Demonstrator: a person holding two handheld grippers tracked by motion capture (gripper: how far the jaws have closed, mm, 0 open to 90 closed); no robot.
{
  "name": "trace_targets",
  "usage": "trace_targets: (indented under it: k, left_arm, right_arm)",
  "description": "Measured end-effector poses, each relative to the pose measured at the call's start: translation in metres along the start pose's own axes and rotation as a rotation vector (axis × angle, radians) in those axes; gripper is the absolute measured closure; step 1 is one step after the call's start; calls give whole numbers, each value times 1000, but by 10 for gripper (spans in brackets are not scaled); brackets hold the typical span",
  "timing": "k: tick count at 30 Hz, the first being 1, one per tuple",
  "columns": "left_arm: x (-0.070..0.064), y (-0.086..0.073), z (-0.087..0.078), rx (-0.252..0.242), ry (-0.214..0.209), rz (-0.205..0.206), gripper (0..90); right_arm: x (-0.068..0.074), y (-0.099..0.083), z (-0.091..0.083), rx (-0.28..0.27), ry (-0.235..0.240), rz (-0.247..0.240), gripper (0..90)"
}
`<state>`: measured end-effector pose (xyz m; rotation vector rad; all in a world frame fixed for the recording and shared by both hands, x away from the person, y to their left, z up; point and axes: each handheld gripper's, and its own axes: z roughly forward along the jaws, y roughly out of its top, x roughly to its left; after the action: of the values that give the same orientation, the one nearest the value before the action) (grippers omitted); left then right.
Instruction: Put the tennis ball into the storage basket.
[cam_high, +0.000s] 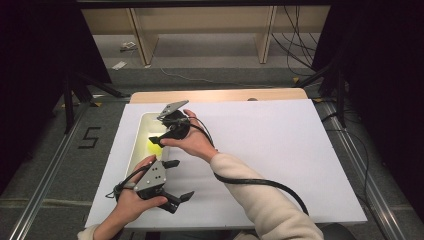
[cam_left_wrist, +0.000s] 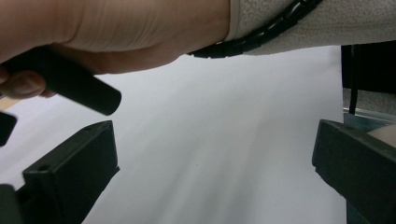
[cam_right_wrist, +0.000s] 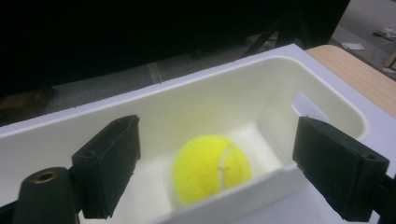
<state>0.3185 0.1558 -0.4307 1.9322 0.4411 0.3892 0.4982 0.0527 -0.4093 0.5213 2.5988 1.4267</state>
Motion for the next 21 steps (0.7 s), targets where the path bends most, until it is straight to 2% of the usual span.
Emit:
trace_targets:
  k: [14,21]
  left_arm:
    - [0,0,0,-1,2,-2,0]
    - [0,0,0,-1,1,-5,0]
  right_arm:
    - [-14,-19,-39,-24,-61,31,157]
    - [-17,-26,-52,-29,-70,38,157]
